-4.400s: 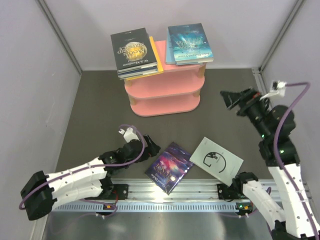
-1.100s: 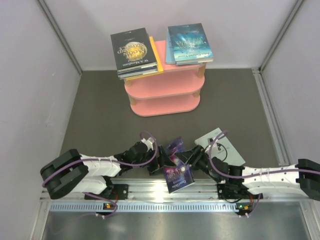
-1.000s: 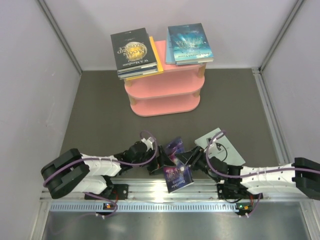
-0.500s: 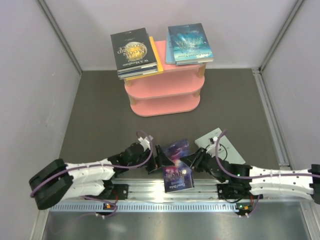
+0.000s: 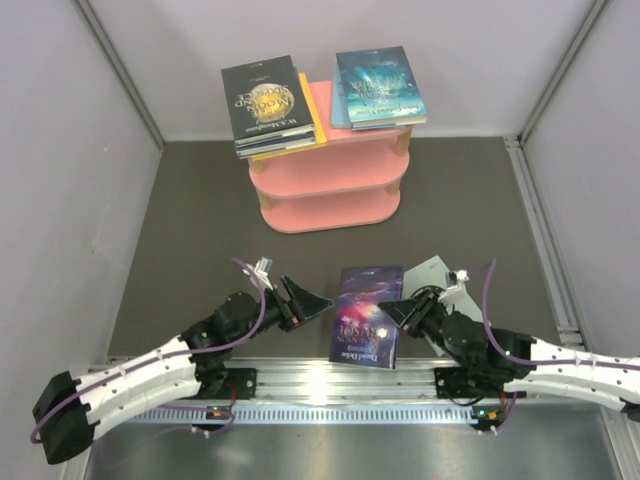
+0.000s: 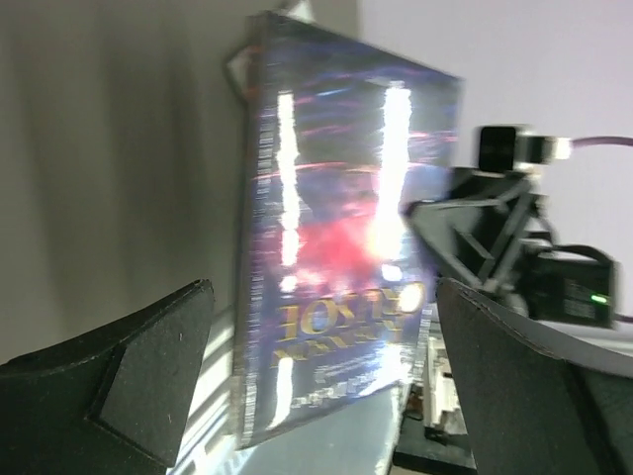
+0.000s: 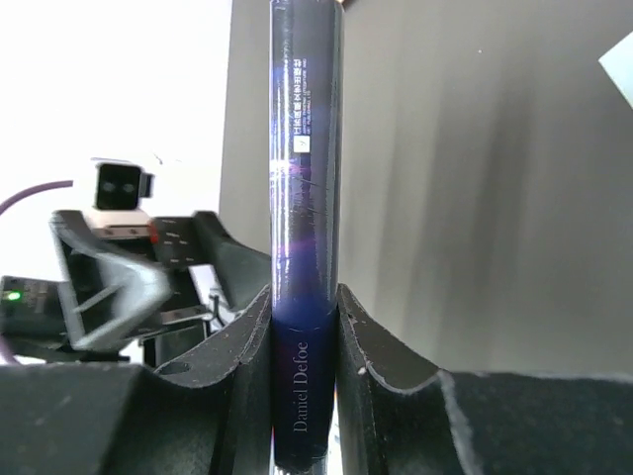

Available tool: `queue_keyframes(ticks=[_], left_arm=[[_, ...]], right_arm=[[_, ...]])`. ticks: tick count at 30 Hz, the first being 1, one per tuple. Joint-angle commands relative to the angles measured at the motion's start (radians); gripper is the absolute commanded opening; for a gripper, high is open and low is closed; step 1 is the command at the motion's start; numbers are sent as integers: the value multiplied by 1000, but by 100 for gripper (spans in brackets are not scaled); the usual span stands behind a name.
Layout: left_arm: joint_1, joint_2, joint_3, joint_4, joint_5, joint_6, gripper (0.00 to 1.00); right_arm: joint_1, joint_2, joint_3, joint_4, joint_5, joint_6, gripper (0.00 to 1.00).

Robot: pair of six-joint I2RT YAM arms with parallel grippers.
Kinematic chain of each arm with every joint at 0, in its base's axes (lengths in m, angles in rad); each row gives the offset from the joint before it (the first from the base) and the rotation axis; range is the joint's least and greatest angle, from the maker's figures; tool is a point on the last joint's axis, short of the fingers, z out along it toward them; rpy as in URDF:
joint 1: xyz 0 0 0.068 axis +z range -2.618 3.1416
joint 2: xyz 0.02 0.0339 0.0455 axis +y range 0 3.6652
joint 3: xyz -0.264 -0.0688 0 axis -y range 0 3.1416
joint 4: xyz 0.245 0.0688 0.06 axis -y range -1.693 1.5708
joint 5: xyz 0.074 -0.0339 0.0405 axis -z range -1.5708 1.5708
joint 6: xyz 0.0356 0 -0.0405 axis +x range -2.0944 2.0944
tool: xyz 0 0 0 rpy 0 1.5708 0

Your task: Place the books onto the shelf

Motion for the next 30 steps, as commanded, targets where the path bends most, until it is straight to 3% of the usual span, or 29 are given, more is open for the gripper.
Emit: queue_keyframes(ticks=[1, 4, 6, 8, 9, 12, 14, 20, 24, 30], left_arm=[[4, 19, 52, -134, -60, 55, 99], [4, 75, 58, -171, -59, 78, 99], [4, 106, 40, -93, -2, 78, 99], [2, 158, -19, 39, 45, 46, 99], [2, 177, -45, 206, 82, 15, 99], [4, 232, -117, 449, 118, -26, 99], [2, 246, -134, 511, 128, -31, 99], [2, 192, -129, 527, 150, -19, 99], [2, 148, -154, 516, 144, -39, 99], [2, 125, -166, 421, 124, -40, 99]], right_arm=[[9, -19, 121, 108, 45, 17, 0], [10, -24, 133, 117, 40, 17, 0], [9, -25, 124, 152, 33, 17, 0], [9, -24, 100, 172, 21, 27, 0], [10, -16, 81, 219, 19, 34, 0], [9, 18, 46, 275, 5, 60, 0], [7, 39, 37, 301, -6, 72, 0], [9, 87, -22, 443, -7, 97, 0], [-2, 108, -121, 696, -6, 113, 0], [-83, 169, -198, 924, -88, 176, 0]])
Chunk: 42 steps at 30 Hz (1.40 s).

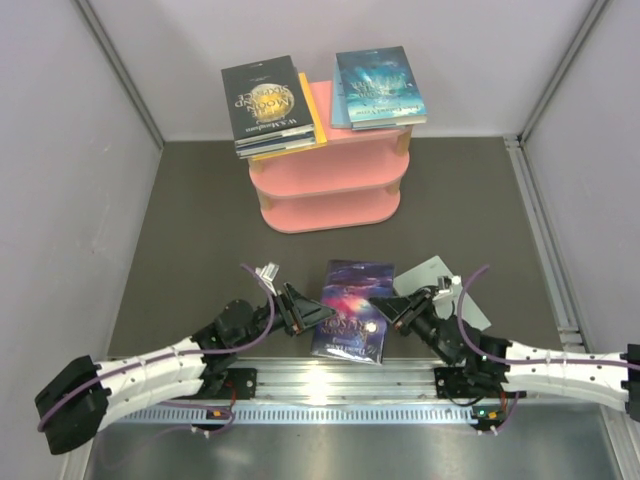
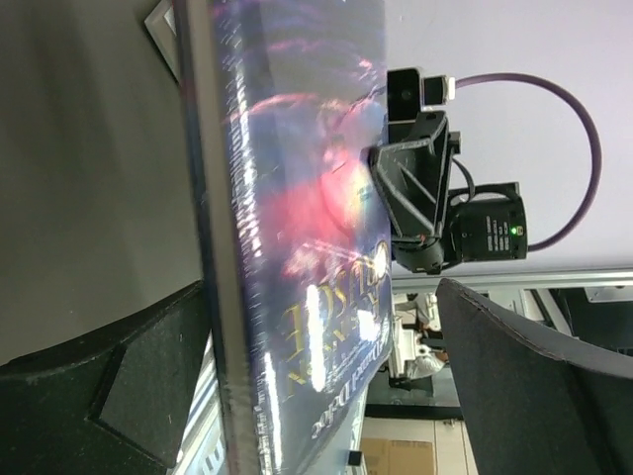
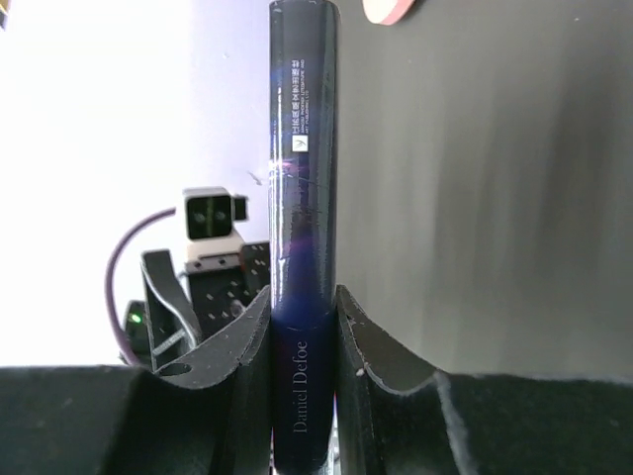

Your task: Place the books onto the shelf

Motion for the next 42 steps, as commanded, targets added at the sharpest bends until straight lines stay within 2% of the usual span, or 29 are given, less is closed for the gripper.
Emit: queue_keyframes(ticks=[1, 6, 8, 13, 14, 16, 19, 20, 21, 22, 23, 24, 25, 26, 28, 29, 32, 34, 36, 38, 42], left_arm=[[-2, -10, -34, 10, -5, -9, 99], [-2, 8, -40, 44, -5, -18, 94], [-2, 14, -39, 50, -1, -18, 84], [-2, 26, -17, 101, 19, -14, 48], [-2, 29, -4, 92, 28, -8, 22], [-2, 49, 39, 51, 36, 9, 0], [-2, 71, 92, 14, 28, 35, 0], [-2, 74, 107, -20, 6, 48, 0], [-2, 75, 139, -45, -7, 64, 0], [-2, 74, 154, -63, -30, 74, 0], [-2, 74, 168, -92, -76, 80, 0], [2, 78, 197, -101, -91, 100, 0], [7, 83, 217, -118, -102, 110, 0], [10, 89, 237, -131, -108, 123, 0], [32, 129, 303, -155, -110, 153, 0], [39, 147, 322, -154, -104, 160, 0], [70, 233, 397, -138, -82, 175, 0], [97, 304, 449, -106, -61, 178, 0], [123, 365, 501, -89, -52, 178, 0], [137, 390, 527, -59, -47, 173, 0], [183, 410, 557, -25, -65, 152, 0]], right_arm=[[-58, 26, -6, 388, -91, 99, 0], [-118, 149, -69, 629, -151, 146, 0], [-136, 186, -69, 677, -180, 150, 0], [-150, 301, -57, 779, -212, 153, 0], [-151, 316, -58, 819, -215, 153, 0], [-162, 356, -61, 856, -226, 155, 0], [-182, 359, -63, 884, -257, 147, 1], [-199, 347, -63, 869, -267, 141, 6], [-207, 308, -63, 850, -277, 135, 35], [-223, 281, -61, 830, -293, 126, 55], [-233, 205, -58, 759, -301, 117, 72], [-240, 156, -54, 703, -309, 104, 83], [-256, 101, -48, 631, -316, 94, 92], [-259, -26, -35, 444, -318, 83, 96], [-263, -164, 43, 203, -286, 27, 100], [-263, -290, 75, -36, -266, 2, 100], [-265, -486, 176, -336, -166, -89, 100], [-267, -568, 237, -445, -107, -141, 100], [-265, -605, 323, -604, -74, -178, 100], [-265, -561, 421, -718, -54, -215, 100], [-265, -512, 523, -845, -24, -262, 100]])
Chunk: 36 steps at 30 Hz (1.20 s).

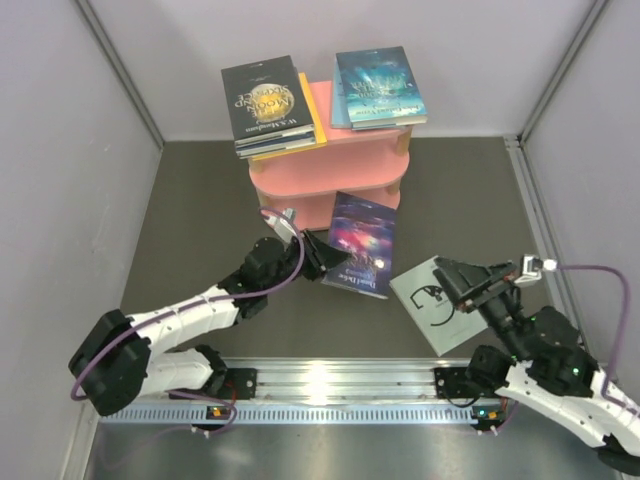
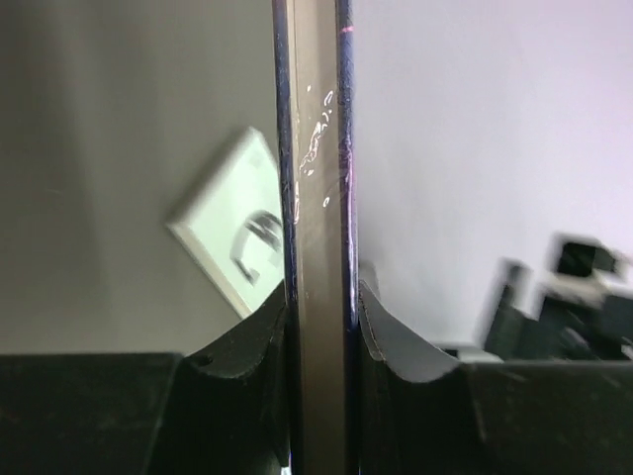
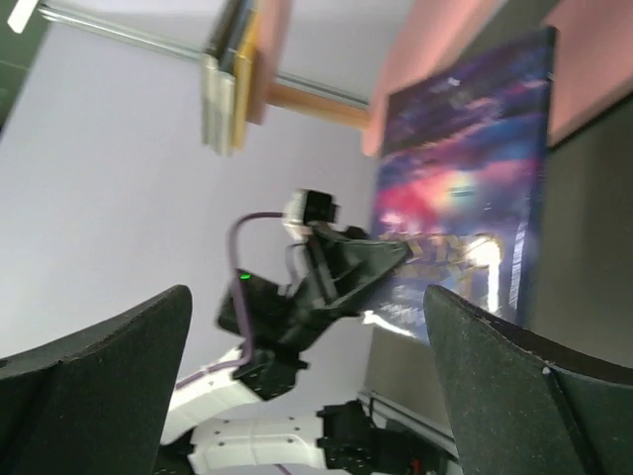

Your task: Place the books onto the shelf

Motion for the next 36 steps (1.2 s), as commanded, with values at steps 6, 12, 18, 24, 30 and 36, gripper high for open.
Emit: queue_keyframes(ticks=[6, 12, 18, 24, 30, 36], left_arm=[[80, -37, 34, 243, -114, -46, 0], [81, -11, 49, 341, -74, -58, 0], [84, 49, 51, 429, -92, -102, 0], [99, 147, 158, 451, -100, -107, 0], [150, 226, 259, 461, -95, -119, 0], [201, 312, 345, 429, -83, -128, 0]], right_arm=[[-4, -87, 111, -191, 92, -98, 100], [-3, -119, 109, -227, 93, -104, 100], [-3, -132, 114, -247, 98, -109, 100], [-3, -130, 114, -245, 96, -112, 100], [-3, -132, 111, -245, 93, -115, 100], [-3, -130, 101, -245, 101, -116, 100]])
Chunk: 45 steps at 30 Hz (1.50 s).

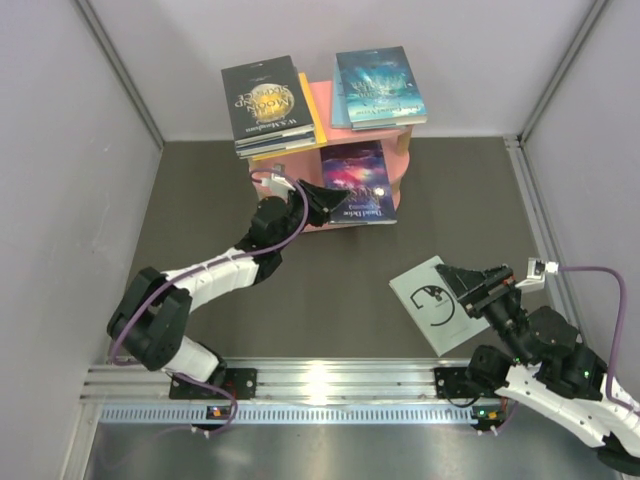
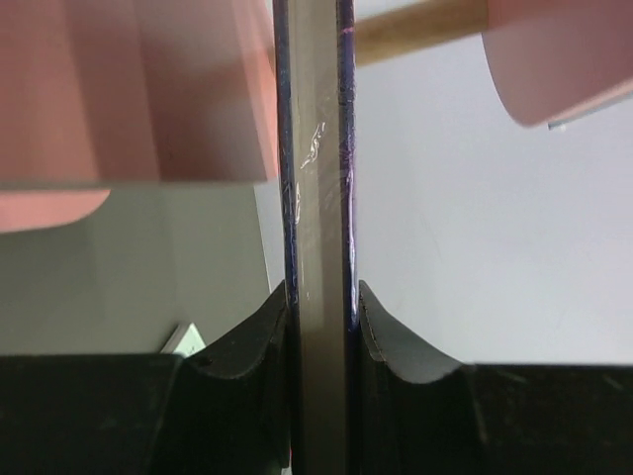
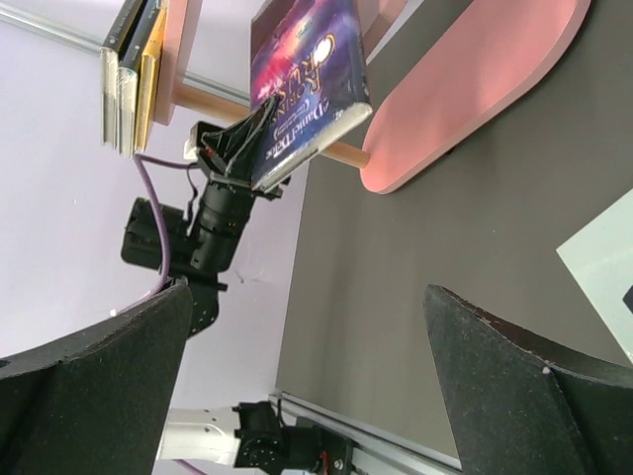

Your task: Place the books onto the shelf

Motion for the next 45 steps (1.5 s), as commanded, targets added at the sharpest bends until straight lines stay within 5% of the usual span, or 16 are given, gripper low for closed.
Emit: queue_keyframes(ticks=[1, 11, 16, 19, 21, 22, 25, 32, 45], left_arm=[[26, 22, 103, 194, 1, -25, 0], [88, 254, 250, 313, 53, -138, 0], [89, 335, 355, 220, 78, -192, 2], [92, 354, 389, 111, 95, -221, 40], [97, 349, 376, 87, 107, -236, 57], [100, 339, 360, 77, 110, -258, 78], [111, 313, 324, 48, 133, -281, 99], [140, 250, 298, -214, 181, -253, 99], [174, 280, 145, 11, 364, -483, 98]], right_arm=[[-3, -113, 3, 10, 23, -23, 100], [0, -102, -21, 19, 15, -20, 100], [3, -107, -32, 19, 17, -17, 100], [5, -108, -32, 19, 15, -20, 100], [6, -111, -32, 18, 14, -22, 100], [6, -113, -35, 19, 14, -22, 100], [5, -116, -41, 18, 12, -16, 100], [8, -110, -51, 19, 9, -2, 100], [8, -116, -69, 21, 0, 24, 100]])
